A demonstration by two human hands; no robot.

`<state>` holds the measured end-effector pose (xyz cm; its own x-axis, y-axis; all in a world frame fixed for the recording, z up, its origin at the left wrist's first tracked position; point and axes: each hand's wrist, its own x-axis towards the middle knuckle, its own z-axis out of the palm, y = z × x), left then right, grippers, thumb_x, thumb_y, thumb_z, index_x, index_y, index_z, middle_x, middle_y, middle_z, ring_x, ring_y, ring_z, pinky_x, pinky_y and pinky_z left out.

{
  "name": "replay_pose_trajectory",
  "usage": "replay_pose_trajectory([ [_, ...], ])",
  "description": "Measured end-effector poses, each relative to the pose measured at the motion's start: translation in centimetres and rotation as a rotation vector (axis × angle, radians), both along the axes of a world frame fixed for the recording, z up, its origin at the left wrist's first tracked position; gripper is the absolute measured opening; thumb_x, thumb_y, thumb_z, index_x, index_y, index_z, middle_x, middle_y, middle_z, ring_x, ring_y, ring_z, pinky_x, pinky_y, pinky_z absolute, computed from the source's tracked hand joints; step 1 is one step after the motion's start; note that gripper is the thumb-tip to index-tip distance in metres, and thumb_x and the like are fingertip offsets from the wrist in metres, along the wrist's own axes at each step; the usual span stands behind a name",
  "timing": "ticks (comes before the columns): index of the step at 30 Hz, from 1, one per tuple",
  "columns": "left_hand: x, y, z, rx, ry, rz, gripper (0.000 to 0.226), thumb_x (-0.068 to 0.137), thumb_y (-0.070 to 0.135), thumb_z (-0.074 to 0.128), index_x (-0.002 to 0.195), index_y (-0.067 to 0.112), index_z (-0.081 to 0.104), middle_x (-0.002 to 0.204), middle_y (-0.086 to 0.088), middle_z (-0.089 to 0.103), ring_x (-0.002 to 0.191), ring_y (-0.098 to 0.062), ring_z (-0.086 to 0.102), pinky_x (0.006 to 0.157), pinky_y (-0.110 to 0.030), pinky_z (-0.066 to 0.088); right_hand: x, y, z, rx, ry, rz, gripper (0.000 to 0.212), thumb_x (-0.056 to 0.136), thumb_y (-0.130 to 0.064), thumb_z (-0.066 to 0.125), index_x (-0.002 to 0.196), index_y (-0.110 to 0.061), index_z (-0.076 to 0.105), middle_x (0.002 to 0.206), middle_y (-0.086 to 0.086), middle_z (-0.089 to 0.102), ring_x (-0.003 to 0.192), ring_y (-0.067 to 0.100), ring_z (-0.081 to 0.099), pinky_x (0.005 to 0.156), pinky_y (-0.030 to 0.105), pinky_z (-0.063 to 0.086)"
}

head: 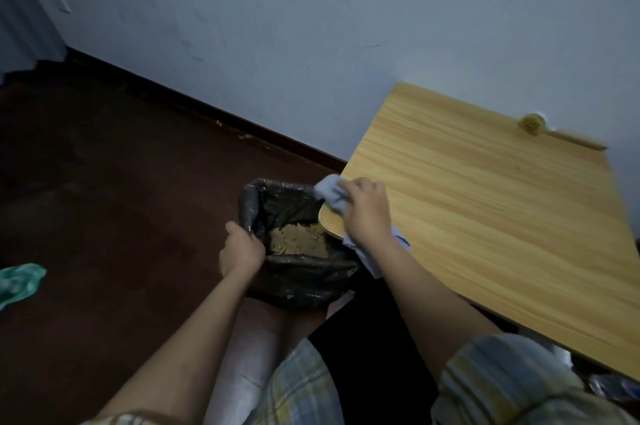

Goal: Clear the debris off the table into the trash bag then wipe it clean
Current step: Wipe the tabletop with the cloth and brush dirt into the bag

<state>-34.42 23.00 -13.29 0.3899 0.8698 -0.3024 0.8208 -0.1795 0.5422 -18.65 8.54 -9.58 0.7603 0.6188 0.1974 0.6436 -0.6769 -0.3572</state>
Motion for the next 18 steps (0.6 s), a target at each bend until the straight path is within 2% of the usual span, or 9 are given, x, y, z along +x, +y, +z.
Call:
replay_pose_trajectory([
  [3, 0.6, -0.1, 0.0, 0.003, -0.007, -0.023, 0.022, 0.098, 0.020, 0.041, 0.114, 0.006, 0.035, 0.116, -0.022, 0.059, 0.108, -0.043, 0.056, 0.083, -0.041, 0.042, 2.9, -3.1, -1.0, -0.074, 0.205, -0.330, 0.047, 0.097, -0.018, 0.045, 0.143, -0.026, 0.041, 0.137, 0.011, 0.042, 0.118, 0.036, 0.035, 0.098, 0.038, 0.032],
  [6, 0.9, -0.1, -0.1, 0.003, -0.008, -0.038, 0.022, 0.098, 0.020, 0.041, 0.114, 0.006, 0.035, 0.117, -0.022, 0.059, 0.107, -0.043, 0.056, 0.082, -0.040, 0.042, 2.0, -3.1, -2.3, -0.134, 0.243, -0.392, 0.049, 0.100, -0.023, 0.040, 0.148, -0.027, 0.032, 0.142, 0.012, 0.032, 0.119, 0.036, 0.031, 0.100, 0.039, 0.030],
  [12, 1.9, 0.1, 0.1, -0.019, -0.015, -0.026, 0.024, 0.098, 0.020, 0.041, 0.115, 0.005, 0.036, 0.118, -0.022, 0.058, 0.109, -0.044, 0.054, 0.084, -0.041, 0.042, -2.1, 1.8, -2.8, -0.045, 0.170, -0.014, 0.047, 0.095, -0.013, 0.048, 0.141, -0.024, 0.043, 0.130, 0.009, 0.041, 0.110, 0.029, 0.034, 0.091, 0.035, 0.031],
  [16, 2.0, 0.3, 0.4, -0.026, -0.009, -0.007, 0.024, 0.099, 0.020, 0.040, 0.116, 0.005, 0.035, 0.119, -0.022, 0.058, 0.110, -0.044, 0.054, 0.082, -0.041, 0.041, -3.7, 3.5, -2.8, -0.079, 0.183, 0.262, 0.041, 0.094, -0.008, 0.050, 0.132, -0.023, 0.053, 0.119, 0.007, 0.045, 0.103, 0.029, 0.035, 0.090, 0.037, 0.033],
  [18, 1.8, 0.4, 0.5, -0.020, -0.005, -0.009, 0.024, 0.099, 0.020, 0.040, 0.116, 0.005, 0.035, 0.120, -0.022, 0.057, 0.111, -0.044, 0.053, 0.082, -0.041, 0.041, -2.7, 3.2, -2.2, -0.041, 0.185, 0.296, 0.040, 0.095, -0.006, 0.050, 0.132, -0.021, 0.056, 0.117, 0.008, 0.048, 0.103, 0.029, 0.036, 0.090, 0.038, 0.034],
])
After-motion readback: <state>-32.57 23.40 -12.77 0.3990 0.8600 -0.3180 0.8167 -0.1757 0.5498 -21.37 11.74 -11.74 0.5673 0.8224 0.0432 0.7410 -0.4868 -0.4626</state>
